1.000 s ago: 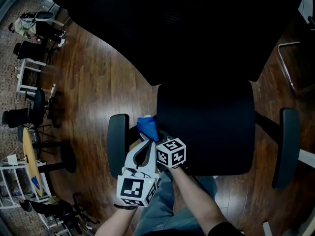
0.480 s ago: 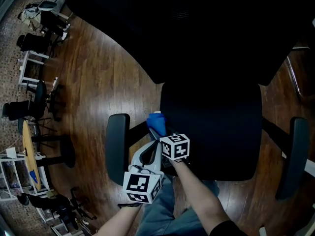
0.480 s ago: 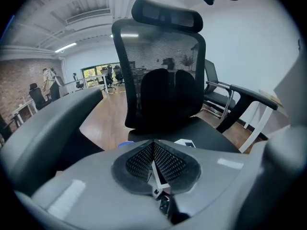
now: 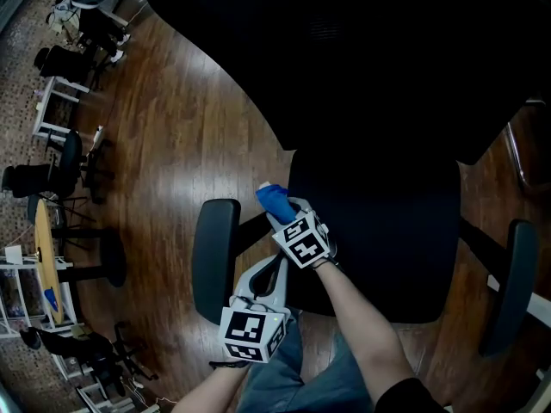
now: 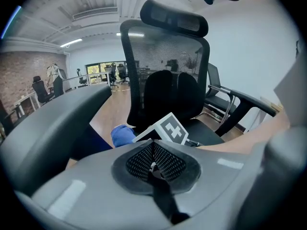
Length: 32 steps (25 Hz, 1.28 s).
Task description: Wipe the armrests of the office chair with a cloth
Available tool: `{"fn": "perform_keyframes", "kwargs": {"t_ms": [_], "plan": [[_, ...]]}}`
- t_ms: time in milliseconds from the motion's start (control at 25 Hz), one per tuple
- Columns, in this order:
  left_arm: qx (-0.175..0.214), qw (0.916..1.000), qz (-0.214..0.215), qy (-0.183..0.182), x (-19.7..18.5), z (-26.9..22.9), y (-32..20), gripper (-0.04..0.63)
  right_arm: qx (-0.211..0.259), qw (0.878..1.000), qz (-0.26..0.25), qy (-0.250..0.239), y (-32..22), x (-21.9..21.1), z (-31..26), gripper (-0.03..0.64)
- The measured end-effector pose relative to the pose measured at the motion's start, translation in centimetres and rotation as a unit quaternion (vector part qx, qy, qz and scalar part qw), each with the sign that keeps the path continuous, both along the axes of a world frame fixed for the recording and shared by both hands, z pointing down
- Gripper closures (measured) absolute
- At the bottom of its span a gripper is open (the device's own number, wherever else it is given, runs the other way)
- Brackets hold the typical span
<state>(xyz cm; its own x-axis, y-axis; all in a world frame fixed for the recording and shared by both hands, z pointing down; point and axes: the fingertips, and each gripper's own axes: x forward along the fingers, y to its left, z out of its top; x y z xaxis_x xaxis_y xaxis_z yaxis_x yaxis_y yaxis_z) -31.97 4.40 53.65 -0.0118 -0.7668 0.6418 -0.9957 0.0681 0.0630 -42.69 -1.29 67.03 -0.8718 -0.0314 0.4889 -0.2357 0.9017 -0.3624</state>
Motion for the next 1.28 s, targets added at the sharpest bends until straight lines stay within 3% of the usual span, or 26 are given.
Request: {"fn": "perform_keyframes", "kwargs": {"t_ms": [80,280,760,1160,1280], "plan": [[0.000,1.0000,-0.003,0.003,-0.1,0.2,0.2,0.618,0.035,0.999,-0.033,0.006,0.4,-0.5,0.1,0.481],[0.002,0.9999,-0.010,0.010,-0.5,0.4,0.3,0.618,0.071,0.994,-0.077,-0.013,1.0,-0.4,-0.9,0.480],[0.044,0.9987,-0.022,0.012,0.7,-3.9,1.2,0.618,0.104,0.984,-0.122,-0.081,3.0,0.8,-7.4,0.479],[0.078,0.9961,-0.043,-0.003,0.2,-7.3,2.0,0.618,0.086,0.984,-0.096,-0.123,4.2,1.8,-11.4,0.479],[0.084,0.9953,-0.047,-0.006,0.1,-8.2,2.8,0.618,0.070,0.987,-0.061,-0.131,4.0,2.3,-11.9,0.479]]}}
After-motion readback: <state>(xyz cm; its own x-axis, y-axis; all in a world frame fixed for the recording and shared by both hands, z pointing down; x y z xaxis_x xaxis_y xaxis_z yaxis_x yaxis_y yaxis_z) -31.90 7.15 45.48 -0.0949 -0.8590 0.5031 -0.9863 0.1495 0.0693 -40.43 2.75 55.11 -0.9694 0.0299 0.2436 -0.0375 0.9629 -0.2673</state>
